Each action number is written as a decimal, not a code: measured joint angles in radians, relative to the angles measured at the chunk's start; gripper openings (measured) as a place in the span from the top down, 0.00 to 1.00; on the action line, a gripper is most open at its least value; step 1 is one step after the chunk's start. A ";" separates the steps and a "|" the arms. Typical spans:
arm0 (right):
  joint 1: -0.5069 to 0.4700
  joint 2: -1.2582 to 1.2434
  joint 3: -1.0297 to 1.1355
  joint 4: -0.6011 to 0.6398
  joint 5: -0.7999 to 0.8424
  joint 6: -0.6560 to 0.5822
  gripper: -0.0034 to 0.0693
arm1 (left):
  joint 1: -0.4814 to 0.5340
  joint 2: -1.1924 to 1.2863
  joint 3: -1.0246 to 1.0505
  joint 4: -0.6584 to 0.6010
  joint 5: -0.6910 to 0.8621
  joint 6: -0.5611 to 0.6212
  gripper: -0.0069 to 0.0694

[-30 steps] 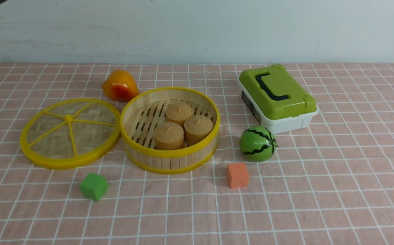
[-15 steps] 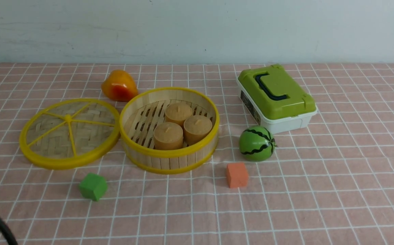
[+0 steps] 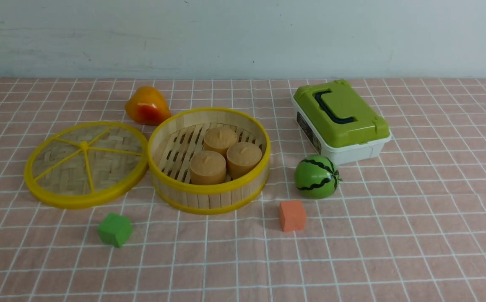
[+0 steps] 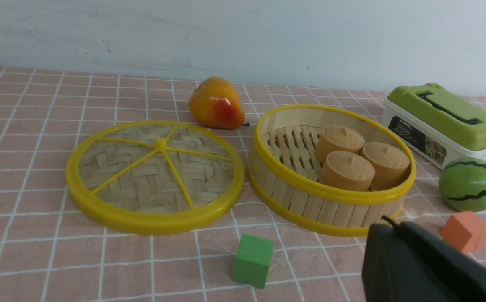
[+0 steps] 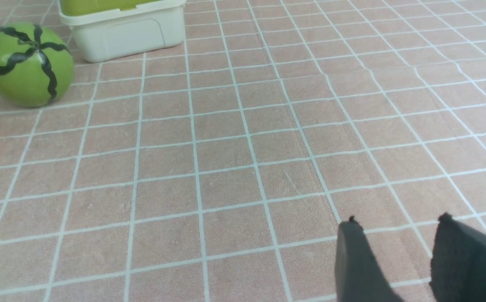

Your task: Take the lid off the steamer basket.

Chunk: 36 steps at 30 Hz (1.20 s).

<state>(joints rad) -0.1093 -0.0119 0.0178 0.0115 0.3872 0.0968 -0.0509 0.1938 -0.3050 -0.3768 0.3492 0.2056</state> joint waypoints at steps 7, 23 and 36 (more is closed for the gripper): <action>0.000 0.000 0.000 0.000 0.000 0.000 0.62 | -0.015 -0.117 0.104 0.065 -0.068 -0.062 0.93; 0.000 0.000 0.000 0.000 0.000 0.000 0.62 | -0.011 -0.204 0.337 0.377 0.047 -0.490 0.93; 0.000 0.000 0.000 0.000 0.000 0.000 0.62 | -0.011 -0.204 0.337 0.377 0.047 -0.483 0.93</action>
<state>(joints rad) -0.1093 -0.0119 0.0178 0.0115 0.3872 0.0968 -0.0615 -0.0105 0.0317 0.0000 0.3958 -0.2773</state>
